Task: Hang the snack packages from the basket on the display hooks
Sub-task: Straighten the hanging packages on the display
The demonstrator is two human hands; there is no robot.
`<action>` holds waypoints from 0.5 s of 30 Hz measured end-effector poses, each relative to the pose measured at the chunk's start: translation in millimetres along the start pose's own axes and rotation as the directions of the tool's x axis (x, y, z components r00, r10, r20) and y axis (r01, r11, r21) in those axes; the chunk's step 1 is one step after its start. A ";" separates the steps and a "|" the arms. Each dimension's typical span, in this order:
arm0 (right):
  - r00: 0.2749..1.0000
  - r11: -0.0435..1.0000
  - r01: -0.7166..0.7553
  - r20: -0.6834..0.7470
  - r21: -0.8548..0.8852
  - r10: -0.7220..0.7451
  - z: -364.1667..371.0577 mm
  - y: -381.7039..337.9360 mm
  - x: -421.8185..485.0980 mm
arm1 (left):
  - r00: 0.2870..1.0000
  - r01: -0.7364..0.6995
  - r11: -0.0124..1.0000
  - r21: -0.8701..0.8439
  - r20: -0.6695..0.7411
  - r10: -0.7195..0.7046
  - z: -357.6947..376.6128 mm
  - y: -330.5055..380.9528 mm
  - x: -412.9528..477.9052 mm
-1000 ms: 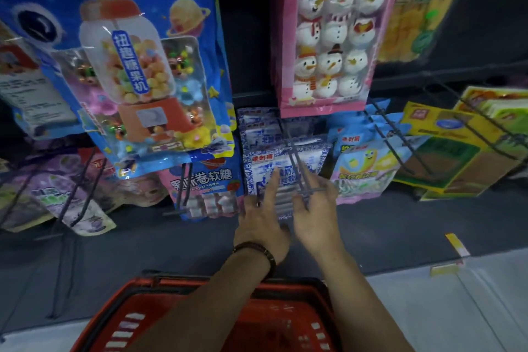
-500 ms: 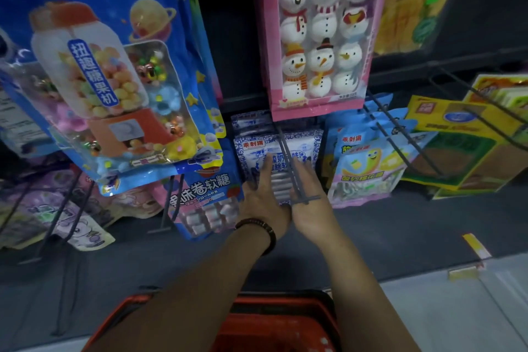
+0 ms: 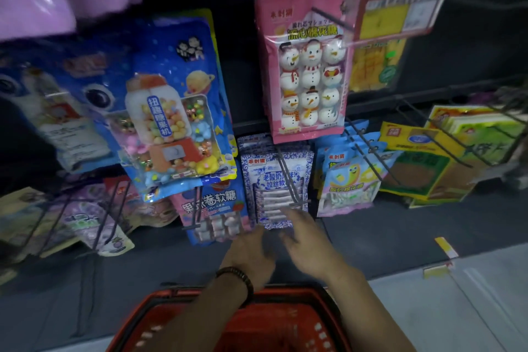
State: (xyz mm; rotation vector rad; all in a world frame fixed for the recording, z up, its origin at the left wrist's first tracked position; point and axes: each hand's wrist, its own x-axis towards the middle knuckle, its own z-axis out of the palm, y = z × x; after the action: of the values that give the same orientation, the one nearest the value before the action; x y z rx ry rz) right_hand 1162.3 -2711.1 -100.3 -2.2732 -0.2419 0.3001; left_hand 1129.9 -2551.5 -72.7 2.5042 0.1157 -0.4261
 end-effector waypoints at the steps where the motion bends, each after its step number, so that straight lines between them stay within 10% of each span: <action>1: 0.999 0.999 0.022 -0.026 -0.024 -0.023 0.1 -8.1 -12.1 | 0.999 -0.018 1.000 -0.007 -0.028 0.017 -4.1 -2.5 -15.3; 15: 0.932 0.930 0.277 -0.166 -0.243 -0.321 -18.2 -155.8 -92.9 | 0.820 -0.269 0.925 0.268 -0.441 0.366 -109.4 -14.0 -135.2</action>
State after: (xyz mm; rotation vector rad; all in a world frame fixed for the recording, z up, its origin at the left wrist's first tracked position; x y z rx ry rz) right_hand 1067.3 -2647.4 41.6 -2.4145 -0.5315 -0.1263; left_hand 1029.8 -2476.1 48.7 2.7015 -0.1618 0.3564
